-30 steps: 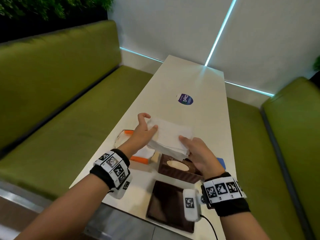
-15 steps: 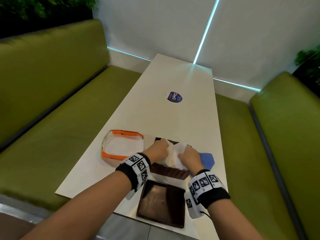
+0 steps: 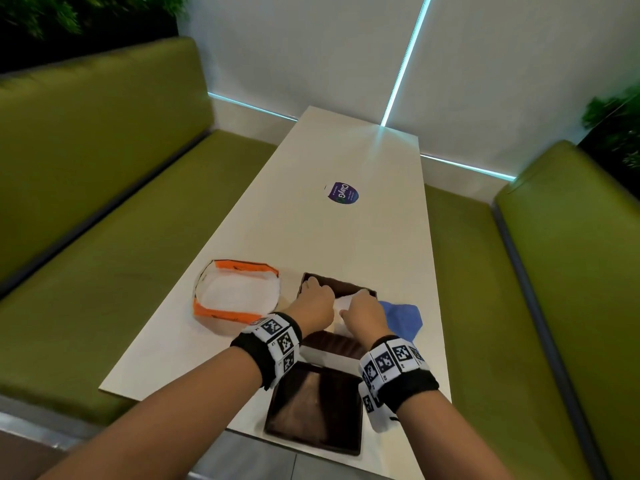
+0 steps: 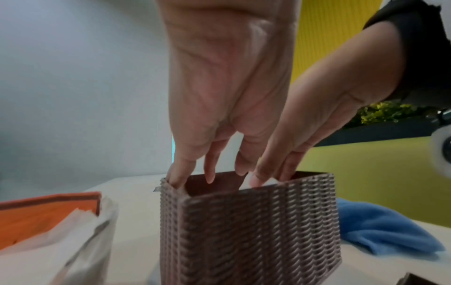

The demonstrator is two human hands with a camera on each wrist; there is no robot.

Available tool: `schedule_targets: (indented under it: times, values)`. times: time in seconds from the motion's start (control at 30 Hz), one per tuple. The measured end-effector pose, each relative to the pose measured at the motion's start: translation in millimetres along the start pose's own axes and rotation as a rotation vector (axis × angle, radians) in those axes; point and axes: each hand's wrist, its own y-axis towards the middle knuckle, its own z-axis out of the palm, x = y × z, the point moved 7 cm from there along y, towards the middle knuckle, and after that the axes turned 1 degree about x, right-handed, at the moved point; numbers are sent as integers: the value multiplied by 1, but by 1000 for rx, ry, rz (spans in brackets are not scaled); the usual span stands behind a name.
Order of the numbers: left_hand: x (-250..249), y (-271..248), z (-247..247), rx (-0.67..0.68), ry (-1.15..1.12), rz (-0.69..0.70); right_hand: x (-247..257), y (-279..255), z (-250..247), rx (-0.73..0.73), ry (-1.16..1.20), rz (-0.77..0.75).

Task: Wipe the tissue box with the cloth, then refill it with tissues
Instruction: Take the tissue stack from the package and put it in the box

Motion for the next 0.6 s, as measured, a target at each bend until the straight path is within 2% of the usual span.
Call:
schedule_targets:
  times: [0.13, 0.2, 0.33, 0.5, 0.6]
  values:
    - [-1, 0, 5, 57, 61, 7, 10, -13, -19, -160, -121, -160]
    - [1, 0, 9, 99, 82, 10, 13, -14, -14, -102, -129, -200]
    - [8, 0, 9, 47, 20, 30, 11, -11, 8, 59, -177, -177]
    - [9, 1, 3, 31, -37, 30, 11, -9, 16, 63, -187, -178]
    - [10, -1, -2, 40, -82, 91, 11, -6, 18, 62, -188, -180]
